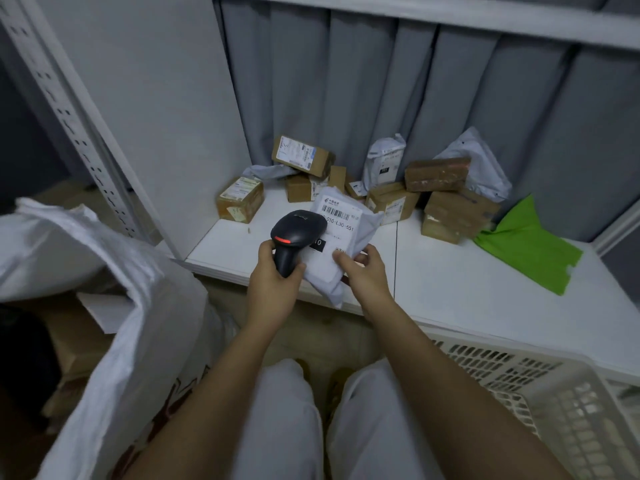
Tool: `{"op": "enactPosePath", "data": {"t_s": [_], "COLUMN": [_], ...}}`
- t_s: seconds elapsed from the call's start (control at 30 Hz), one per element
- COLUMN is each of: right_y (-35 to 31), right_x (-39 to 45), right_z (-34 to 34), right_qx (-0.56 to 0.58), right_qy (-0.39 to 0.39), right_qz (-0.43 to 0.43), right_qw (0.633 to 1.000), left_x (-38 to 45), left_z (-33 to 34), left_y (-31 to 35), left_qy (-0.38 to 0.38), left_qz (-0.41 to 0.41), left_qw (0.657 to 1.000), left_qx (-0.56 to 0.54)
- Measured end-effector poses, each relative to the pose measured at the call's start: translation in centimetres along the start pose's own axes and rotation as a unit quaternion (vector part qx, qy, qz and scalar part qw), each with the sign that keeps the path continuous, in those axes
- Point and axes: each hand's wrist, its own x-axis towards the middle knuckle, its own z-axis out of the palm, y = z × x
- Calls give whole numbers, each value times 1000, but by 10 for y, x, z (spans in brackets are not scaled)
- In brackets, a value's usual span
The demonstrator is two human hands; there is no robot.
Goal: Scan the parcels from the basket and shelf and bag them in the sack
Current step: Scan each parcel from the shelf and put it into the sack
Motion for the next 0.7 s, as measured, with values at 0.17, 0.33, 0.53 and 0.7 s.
{"op": "enactPosePath", "data": {"t_s": [0.17,0.33,0.53,0.7], "right_y": [-67,-134,-191,-195], "right_x": [-52,-121,-200,-245], "right_z": [20,46,92,152], "right_qx": [41,42,37,-28], "right_qy": [-49,-80,-144,-238], "right_qz": [-76,-136,-186,-219], "right_qw": [995,987,971,946], "left_x": [-35,-86,-154,-193], "left_z": [-48,-109,-197,-274], "left_y": [51,102,130,114], "left_qy": [36,92,172,258], "left_qz": [45,80,104,107], "left_qw": [998,991,975,954], "left_qx": [-22,-59,-92,-108]}}
